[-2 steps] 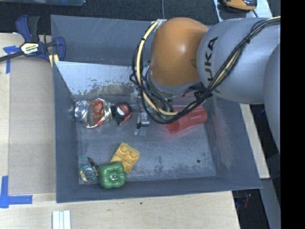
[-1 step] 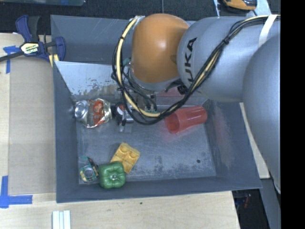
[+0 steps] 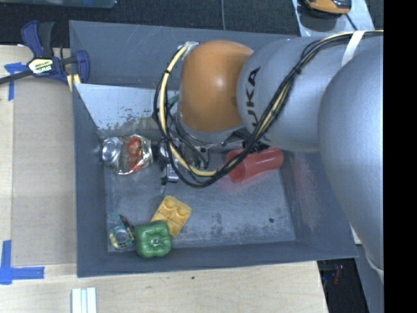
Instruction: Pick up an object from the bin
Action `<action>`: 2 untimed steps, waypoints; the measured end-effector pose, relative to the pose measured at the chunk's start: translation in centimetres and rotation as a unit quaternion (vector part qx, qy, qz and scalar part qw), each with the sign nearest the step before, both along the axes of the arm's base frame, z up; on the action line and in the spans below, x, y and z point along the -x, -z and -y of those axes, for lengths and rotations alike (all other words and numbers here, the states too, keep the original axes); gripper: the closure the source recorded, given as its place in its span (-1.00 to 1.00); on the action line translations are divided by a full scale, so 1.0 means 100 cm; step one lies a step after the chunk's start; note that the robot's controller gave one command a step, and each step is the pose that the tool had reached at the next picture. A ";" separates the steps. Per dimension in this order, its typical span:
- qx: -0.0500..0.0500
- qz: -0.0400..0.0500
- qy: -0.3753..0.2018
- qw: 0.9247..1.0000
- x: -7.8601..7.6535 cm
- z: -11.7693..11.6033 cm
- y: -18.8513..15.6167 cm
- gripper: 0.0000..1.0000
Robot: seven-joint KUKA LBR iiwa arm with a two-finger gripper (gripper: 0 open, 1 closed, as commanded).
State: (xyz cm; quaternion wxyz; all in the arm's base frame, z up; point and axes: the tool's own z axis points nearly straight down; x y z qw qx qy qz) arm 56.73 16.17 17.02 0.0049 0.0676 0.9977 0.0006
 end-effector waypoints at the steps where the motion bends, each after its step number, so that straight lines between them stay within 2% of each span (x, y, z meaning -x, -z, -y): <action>1: -0.001 0.006 0.037 0.999 -0.007 0.002 0.025 1.00; 2: -0.001 0.006 0.037 0.999 -0.008 0.002 0.025 1.00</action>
Offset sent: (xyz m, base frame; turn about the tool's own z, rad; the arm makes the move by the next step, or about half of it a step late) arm 0.0000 0.0000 0.0000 0.0000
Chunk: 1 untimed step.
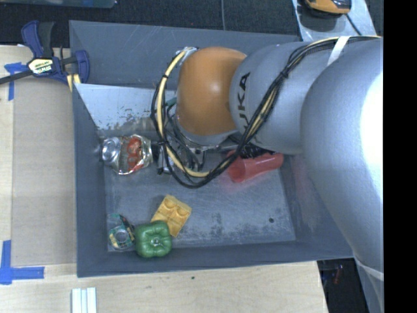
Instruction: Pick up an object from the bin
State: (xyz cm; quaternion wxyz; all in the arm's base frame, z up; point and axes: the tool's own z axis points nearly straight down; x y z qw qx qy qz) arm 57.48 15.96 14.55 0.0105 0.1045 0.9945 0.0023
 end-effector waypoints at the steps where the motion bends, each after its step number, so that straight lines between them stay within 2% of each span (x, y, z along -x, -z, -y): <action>1: 0.001 0.002 -0.040 0.999 -0.008 -0.001 0.032 1.00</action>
Offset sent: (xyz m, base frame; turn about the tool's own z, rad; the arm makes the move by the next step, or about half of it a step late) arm 0.0137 -0.0005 -0.0455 0.1543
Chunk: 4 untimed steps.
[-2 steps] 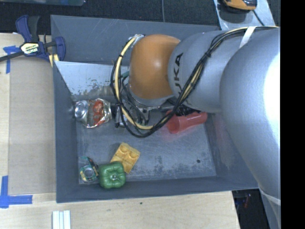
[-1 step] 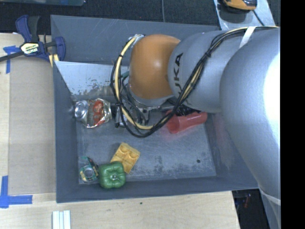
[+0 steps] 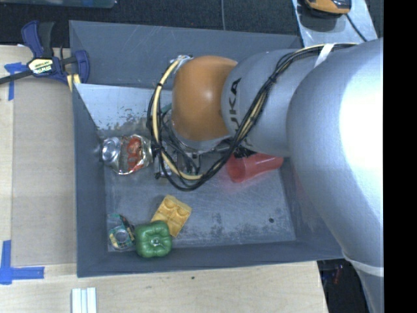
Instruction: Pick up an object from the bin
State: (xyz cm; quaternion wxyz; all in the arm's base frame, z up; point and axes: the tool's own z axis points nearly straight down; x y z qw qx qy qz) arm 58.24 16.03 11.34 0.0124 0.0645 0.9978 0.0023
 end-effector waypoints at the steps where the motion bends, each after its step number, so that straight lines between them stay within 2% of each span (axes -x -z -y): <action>1: -0.002 0.000 0.068 0.998 -0.003 0.002 0.014 1.00; 2: -0.001 0.000 0.068 0.998 0.018 -0.004 0.026 1.00; 3: 0.002 0.002 -0.066 0.998 0.005 0.006 0.012 1.00; 4: 0.000 0.003 -0.009 1.000 0.006 0.006 0.010 1.00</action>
Offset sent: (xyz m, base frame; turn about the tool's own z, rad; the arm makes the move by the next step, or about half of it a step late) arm -0.0464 0.0096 -0.0434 -0.1712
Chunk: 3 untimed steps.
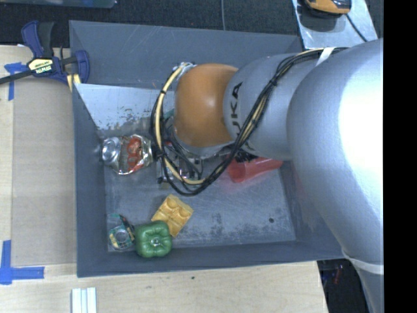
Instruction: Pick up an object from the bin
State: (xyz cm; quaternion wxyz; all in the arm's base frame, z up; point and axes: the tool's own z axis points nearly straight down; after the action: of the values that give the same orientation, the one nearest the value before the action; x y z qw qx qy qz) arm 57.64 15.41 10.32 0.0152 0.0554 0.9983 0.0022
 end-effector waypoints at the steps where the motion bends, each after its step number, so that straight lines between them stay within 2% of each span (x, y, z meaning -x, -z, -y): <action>1: 0.002 0.000 -0.076 0.997 -0.004 0.004 0.022 1.00; 2: 0.006 0.002 -0.195 0.981 -0.030 -0.002 0.032 1.00; 3: 0.006 0.005 -0.201 0.979 0.015 -0.026 0.031 1.00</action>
Offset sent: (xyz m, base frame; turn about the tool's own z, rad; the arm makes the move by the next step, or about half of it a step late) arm 0.0269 0.0037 -0.0332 -0.3940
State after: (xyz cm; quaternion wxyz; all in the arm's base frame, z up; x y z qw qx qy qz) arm 56.14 18.04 7.27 0.0193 -0.1470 0.9889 -0.0008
